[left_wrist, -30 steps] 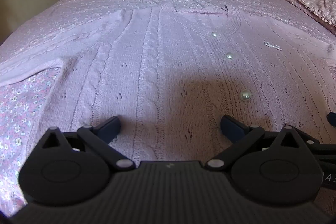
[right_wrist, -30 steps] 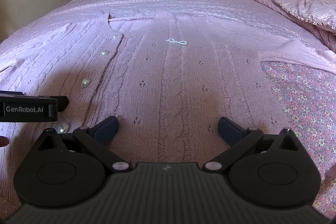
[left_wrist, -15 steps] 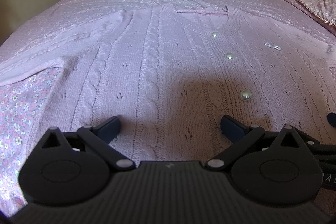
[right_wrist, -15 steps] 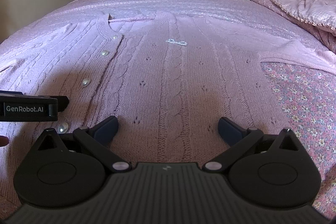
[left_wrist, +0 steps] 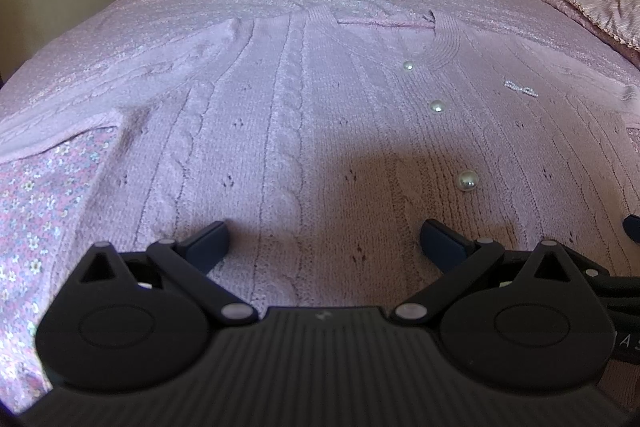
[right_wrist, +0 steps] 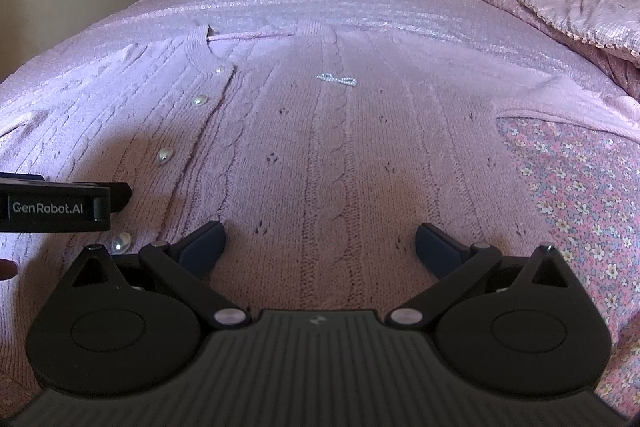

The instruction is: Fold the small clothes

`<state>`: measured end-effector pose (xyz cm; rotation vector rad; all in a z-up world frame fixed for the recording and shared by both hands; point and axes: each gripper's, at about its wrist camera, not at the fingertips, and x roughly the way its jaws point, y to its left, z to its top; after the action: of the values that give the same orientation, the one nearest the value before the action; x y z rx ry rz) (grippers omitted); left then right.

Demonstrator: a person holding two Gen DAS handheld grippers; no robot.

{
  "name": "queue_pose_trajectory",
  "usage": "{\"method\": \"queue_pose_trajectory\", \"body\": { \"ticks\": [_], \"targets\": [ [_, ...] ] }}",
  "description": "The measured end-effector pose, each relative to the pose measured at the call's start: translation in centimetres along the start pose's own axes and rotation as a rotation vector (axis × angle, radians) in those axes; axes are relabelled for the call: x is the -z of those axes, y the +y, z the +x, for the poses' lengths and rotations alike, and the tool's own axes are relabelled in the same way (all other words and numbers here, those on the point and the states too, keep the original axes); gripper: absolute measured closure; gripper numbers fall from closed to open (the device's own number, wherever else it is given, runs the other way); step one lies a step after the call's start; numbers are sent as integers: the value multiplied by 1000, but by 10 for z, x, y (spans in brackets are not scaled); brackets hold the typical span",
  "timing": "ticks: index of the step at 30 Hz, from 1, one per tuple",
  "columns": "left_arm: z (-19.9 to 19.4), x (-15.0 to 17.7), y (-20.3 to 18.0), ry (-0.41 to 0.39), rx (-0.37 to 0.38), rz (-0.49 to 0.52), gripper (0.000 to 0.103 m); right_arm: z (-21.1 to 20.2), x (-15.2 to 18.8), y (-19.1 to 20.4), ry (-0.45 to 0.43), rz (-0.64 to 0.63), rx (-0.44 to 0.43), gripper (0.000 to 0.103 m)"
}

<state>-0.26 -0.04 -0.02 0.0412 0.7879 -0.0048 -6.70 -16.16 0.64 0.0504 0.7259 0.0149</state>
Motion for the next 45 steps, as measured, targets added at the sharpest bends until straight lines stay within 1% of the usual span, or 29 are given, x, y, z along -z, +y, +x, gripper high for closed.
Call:
{"method": "queue_pose_trajectory", "body": {
  "ticks": [7,10,16,19,20,21,23,29,32,35,39,42,45],
  "targets": [
    [0,-3,1,20,7,5,0,2,-3,-2,37,-4,-15,0],
    [1,-4,0,26,5,6,0,3,-3,-2,29,-7,-20,0],
    [2,-7,0,44,5,5,0,5,-7,-4,70,-17,-17,0],
    [3,-10,0,66,5,3,0,6,-12,-4,96,-25,-10,0],
    [4,-11,0,74,5,2,0,7,-13,-4,91,-27,-10,0],
    [4,-12,0,82,4,2,0,8,-15,-3,100,-54,14,0],
    [5,-13,0,91,2,2,0,9,-18,-3,113,-57,15,0],
    [6,-16,0,106,7,7,0,11,-25,-6,151,-37,0,0],
    [6,-20,2,129,28,12,0,9,-30,-13,166,-18,-36,0],
    [6,-25,6,150,43,1,0,4,-38,-28,167,23,-88,0],
    [1,-32,8,155,53,-27,0,-10,-51,-59,99,79,-113,0],
    [-4,-38,8,146,60,-46,0,-14,-60,-96,72,153,-134,0],
    [-6,-42,2,146,42,-31,0,-11,-64,-140,50,262,-139,0]
  ]
}}
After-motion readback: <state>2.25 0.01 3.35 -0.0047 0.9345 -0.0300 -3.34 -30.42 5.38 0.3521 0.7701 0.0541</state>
